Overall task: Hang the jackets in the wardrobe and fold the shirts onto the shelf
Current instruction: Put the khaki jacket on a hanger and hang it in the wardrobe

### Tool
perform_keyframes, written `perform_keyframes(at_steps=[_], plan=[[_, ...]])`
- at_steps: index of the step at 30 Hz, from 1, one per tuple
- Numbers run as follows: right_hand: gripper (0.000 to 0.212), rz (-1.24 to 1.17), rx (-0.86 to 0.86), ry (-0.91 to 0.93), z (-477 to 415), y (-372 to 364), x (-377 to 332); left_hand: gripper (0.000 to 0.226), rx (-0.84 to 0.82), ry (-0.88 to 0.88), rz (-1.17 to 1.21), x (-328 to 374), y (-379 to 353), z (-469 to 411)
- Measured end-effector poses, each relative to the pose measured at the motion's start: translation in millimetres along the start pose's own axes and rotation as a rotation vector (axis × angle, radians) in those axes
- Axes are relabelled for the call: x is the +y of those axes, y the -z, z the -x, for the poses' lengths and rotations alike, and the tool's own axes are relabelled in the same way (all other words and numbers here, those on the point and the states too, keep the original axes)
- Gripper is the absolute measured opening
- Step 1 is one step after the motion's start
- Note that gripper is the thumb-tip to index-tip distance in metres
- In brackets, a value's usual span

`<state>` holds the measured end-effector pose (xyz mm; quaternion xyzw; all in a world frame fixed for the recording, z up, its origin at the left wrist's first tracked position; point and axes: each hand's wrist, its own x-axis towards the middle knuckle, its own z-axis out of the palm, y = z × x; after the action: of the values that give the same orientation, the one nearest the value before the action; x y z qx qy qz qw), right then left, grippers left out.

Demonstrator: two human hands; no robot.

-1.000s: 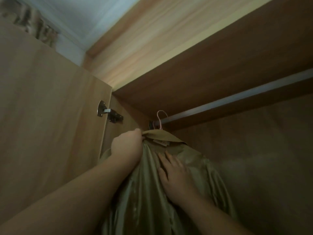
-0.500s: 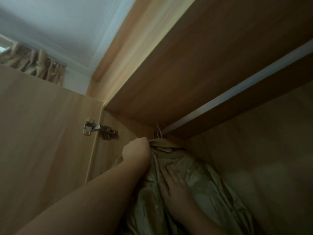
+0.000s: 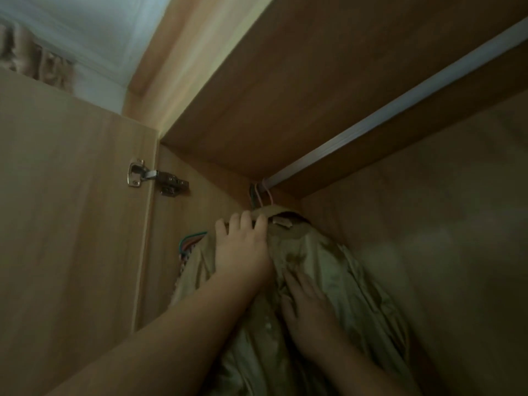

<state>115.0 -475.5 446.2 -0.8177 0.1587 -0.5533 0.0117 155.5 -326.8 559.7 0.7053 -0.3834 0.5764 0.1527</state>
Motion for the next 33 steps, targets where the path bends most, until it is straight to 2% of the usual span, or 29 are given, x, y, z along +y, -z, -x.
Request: perform_keyframes(at_steps=[2, 7, 14, 20, 24, 27, 33], plan=[[0.069, 0.108, -0.018, -0.034, 18, 12, 1, 0.064, -0.056, -0.077, 0.059, 1, 3, 25], [0.069, 0.323, -0.045, -0.127, 79, 59, -1, 0.059, -0.141, -0.272, 0.231, -1, 8, 77], [0.068, 0.519, -0.048, -0.346, 223, 138, -51, 0.066, -0.167, -0.450, 0.701, 35, 40, 203], [0.063, 0.737, -0.085, -0.569, 387, 196, -153, 0.065, -0.364, -0.580, 1.172, 69, 82, 374], [0.062, 0.901, -0.219, -0.758, 492, 229, -237, 0.064, -0.506, -0.593, 1.437, 83, 121, 473], [0.065, 0.986, -0.236, -0.924, 558, 249, -297, 0.062, -0.648, -0.662, 1.546, 88, 159, 533], [0.065, 1.103, -0.222, -1.166, 671, 275, -400, 0.066, -0.676, -0.880, 1.534, 70, 247, 629]])
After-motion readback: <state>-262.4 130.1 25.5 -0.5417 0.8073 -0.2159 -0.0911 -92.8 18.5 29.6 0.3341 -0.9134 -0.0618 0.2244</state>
